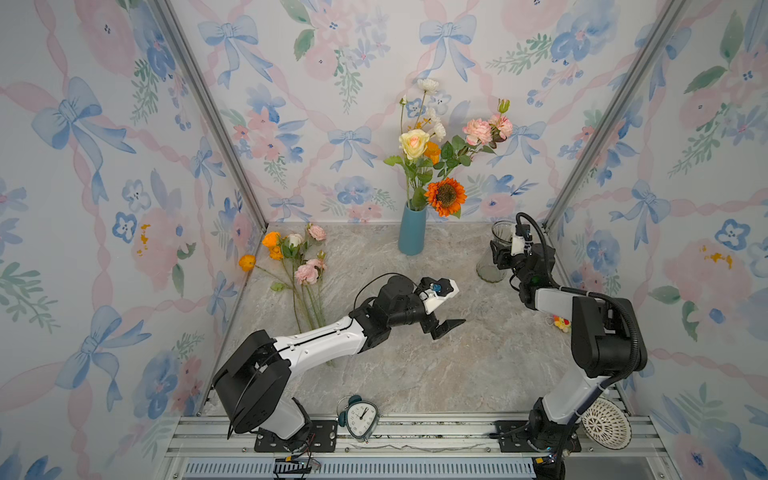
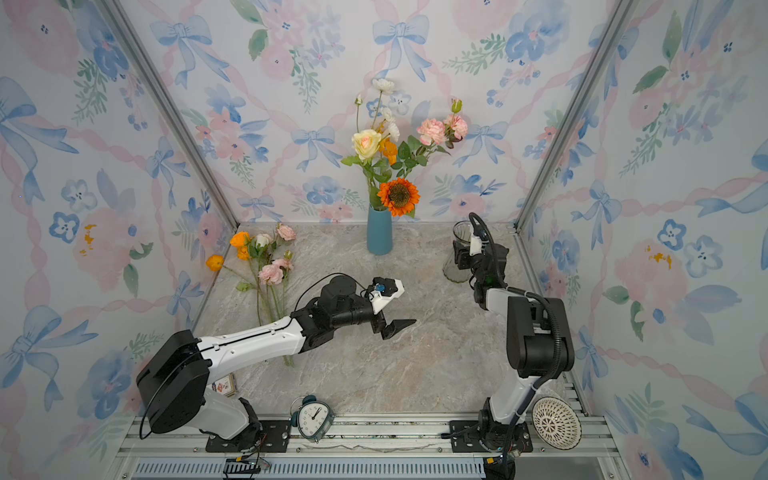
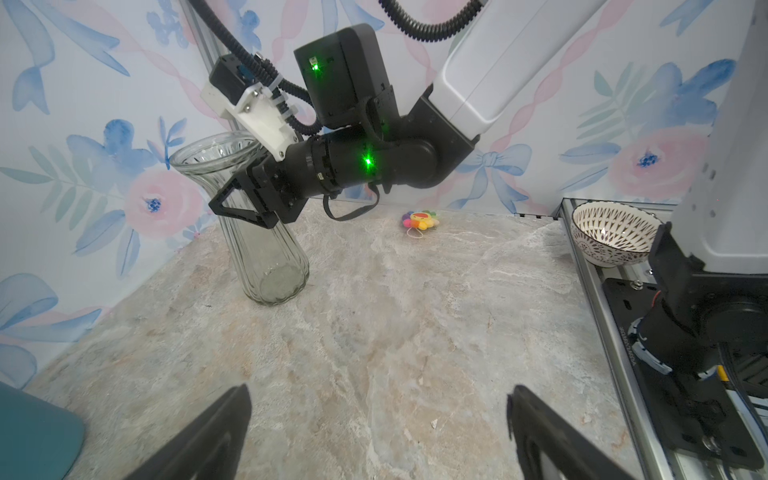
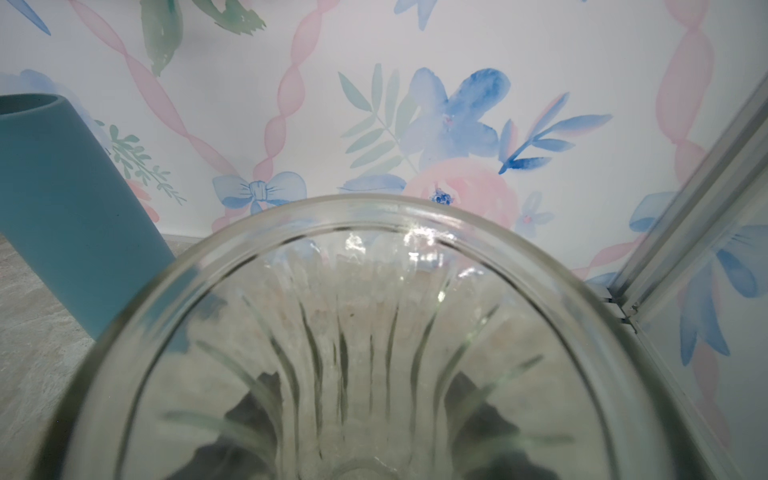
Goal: Arrange the flowers into the vase
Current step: 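Grasp the clear glass vase with the right gripper while the left gripper withdraws, then slide the glass vase to mid-table with the right gripper while the left approaches flowers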
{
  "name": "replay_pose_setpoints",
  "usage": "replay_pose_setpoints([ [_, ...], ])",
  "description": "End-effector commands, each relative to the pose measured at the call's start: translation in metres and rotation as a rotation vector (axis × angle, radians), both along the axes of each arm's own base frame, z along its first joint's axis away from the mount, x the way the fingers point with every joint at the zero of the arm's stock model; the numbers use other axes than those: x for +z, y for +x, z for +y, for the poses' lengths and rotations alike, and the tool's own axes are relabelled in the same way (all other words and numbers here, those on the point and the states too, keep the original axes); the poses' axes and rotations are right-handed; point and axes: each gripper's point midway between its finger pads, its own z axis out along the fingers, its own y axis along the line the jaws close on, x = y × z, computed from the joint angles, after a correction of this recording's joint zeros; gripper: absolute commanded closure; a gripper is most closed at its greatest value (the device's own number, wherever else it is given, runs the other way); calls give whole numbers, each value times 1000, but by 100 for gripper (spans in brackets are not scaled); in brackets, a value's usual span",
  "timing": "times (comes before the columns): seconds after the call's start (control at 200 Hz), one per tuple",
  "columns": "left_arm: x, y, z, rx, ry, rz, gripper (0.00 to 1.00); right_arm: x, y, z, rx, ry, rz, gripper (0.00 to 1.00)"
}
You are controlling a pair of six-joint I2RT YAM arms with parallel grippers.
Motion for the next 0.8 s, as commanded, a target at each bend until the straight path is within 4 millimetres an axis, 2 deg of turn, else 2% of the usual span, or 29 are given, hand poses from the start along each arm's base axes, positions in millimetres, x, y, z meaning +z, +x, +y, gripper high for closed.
replay_pose_setpoints([
  [0.0,22,-4,7,-7,-57,-41,2,38,-3,7,27,-4,-122,50],
  [0.135,41,2,20,25,-96,-69,2,67,-14,11,33,25,-183,55],
  [0.16,45,3,23,30,-106,-74,2,67,-15,12,35,32,-184,56],
  [0.17,47,3,24,30,-112,-77,2,78,-19,14,38,33,-207,56],
  [0.195,52,5,28,34,-123,-81,2,87,-23,16,43,38,-224,57],
  [0.325,71,15,47,83,-173,-104,2,113,-46,43,100,37,-255,63],
  [0.45,82,21,64,131,-193,-141,2,130,-82,75,161,34,-287,65],
  [0.61,102,22,82,204,-223,-191,2,140,-137,126,267,16,-295,65],
  [0.725,117,20,108,307,-257,-214,2,146,-177,153,345,49,-295,65],
  [0.79,115,16,127,375,-262,-207,2,147,-196,167,390,71,-291,65],
])
